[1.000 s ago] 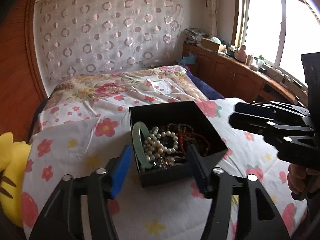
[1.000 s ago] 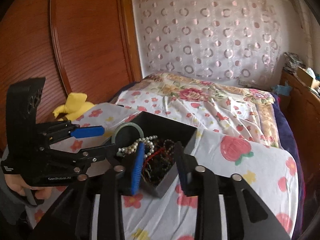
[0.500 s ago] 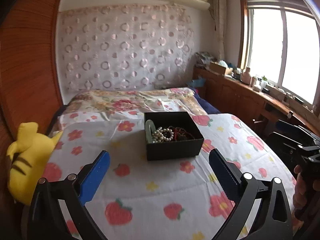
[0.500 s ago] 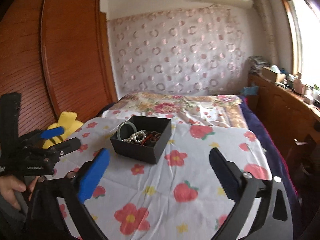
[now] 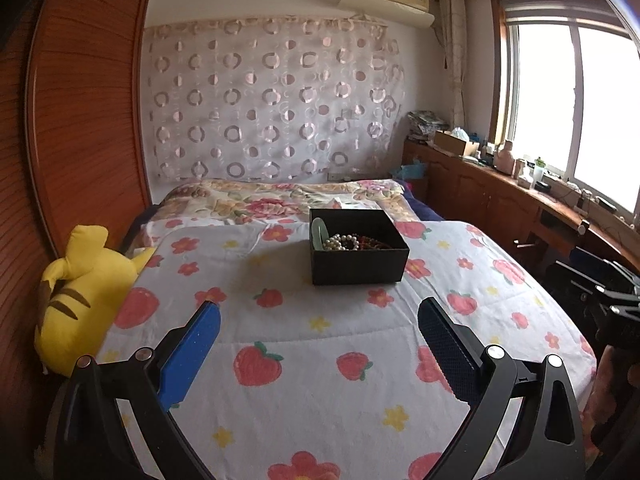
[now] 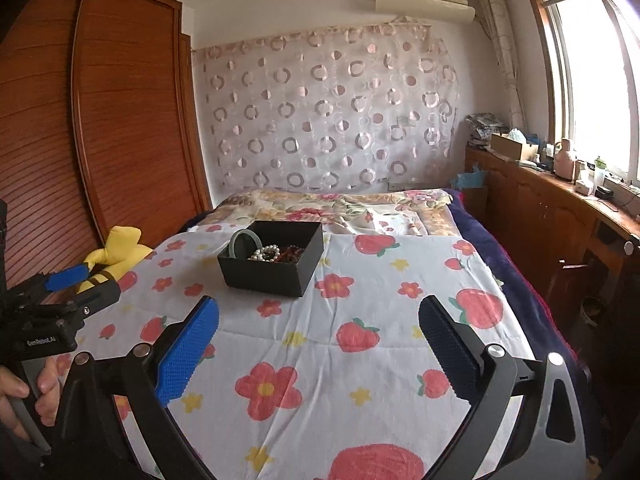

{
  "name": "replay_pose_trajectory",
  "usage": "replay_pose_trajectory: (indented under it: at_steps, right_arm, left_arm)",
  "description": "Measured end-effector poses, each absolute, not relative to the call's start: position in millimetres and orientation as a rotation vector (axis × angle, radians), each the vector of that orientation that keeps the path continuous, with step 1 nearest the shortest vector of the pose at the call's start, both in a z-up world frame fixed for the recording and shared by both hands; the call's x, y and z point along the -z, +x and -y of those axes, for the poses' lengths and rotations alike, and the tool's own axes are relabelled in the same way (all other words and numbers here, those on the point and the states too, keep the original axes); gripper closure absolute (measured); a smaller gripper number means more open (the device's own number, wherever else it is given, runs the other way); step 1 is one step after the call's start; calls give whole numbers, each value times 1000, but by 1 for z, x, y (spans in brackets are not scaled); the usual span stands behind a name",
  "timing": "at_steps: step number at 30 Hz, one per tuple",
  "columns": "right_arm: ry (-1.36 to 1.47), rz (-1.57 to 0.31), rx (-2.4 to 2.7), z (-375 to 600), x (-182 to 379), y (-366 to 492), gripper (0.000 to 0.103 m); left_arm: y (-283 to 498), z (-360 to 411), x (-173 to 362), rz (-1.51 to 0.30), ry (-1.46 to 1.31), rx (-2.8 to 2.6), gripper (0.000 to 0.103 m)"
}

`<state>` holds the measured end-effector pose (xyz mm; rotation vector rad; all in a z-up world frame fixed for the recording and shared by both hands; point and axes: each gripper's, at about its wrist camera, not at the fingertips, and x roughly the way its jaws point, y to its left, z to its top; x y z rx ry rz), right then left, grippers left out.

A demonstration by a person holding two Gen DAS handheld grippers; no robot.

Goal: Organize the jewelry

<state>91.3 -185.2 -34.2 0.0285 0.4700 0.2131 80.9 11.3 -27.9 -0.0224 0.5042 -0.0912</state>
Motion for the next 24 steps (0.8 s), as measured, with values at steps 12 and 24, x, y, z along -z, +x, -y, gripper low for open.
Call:
replay_pose_trajectory:
  at_steps: [12,24]
  right_arm:
    - [19,-457,-193,181,38,87,2]
    - [18,-454,-195,177,36,86,2]
  left_arm:
    - [73,-4,20,-477,-6,99,7]
    - [72,1,20,-475,3,101,7]
